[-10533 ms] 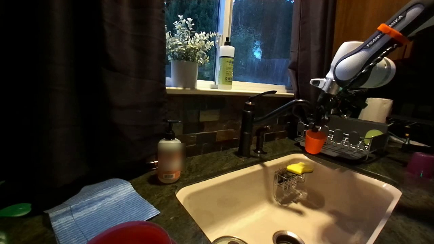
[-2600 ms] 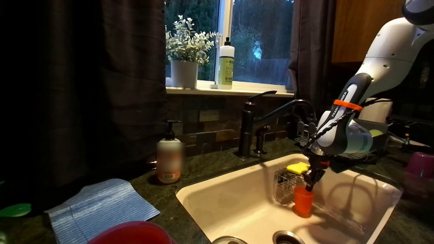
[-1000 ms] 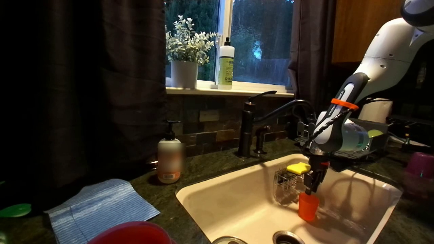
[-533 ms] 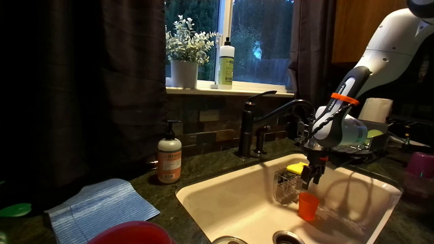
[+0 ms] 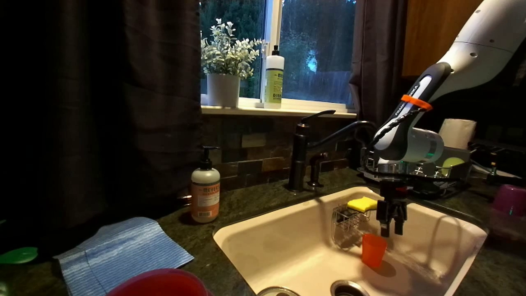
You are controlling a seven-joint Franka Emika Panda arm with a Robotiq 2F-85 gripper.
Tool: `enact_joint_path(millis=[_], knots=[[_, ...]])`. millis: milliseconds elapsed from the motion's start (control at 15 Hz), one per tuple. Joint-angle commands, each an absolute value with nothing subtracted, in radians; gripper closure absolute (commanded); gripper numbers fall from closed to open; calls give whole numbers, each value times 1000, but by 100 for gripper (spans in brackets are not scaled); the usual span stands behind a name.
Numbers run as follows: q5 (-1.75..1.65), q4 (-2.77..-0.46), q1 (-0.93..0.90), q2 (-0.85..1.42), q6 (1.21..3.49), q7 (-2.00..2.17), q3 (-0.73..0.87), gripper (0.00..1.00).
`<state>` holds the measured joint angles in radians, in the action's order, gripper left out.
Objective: Put the cup inside the sink then pour water inside
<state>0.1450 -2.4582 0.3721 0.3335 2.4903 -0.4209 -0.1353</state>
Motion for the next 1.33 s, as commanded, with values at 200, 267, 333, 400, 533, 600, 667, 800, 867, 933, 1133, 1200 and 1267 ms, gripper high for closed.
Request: enact_joint_path(millis=[200,267,333,400,533,600,667,800,867,933,1133,1200,1267], knots=[[149,-2534,239,160,2230,-340,-46,0],[144,-2545,218,135,2190,-309,-37,0],[142,-2556,195,106,2142,-268,-32,0],[141,-2567,179,80,2108,-237,-23,0],[143,-2600,146,6,2053,-166,-14,0],[143,-2619,131,-37,2032,-128,-13,0],[147,-2634,115,-77,2010,-86,-14,0],[155,-2659,86,-157,1964,28,-19,0],[152,-2668,75,-194,1939,93,-20,0],[152,-2677,67,-234,1911,173,-23,0],[149,-2676,55,-326,1816,360,-40,0],[146,-2671,53,-351,1783,410,-49,0],[146,-2667,53,-374,1755,449,-57,0]])
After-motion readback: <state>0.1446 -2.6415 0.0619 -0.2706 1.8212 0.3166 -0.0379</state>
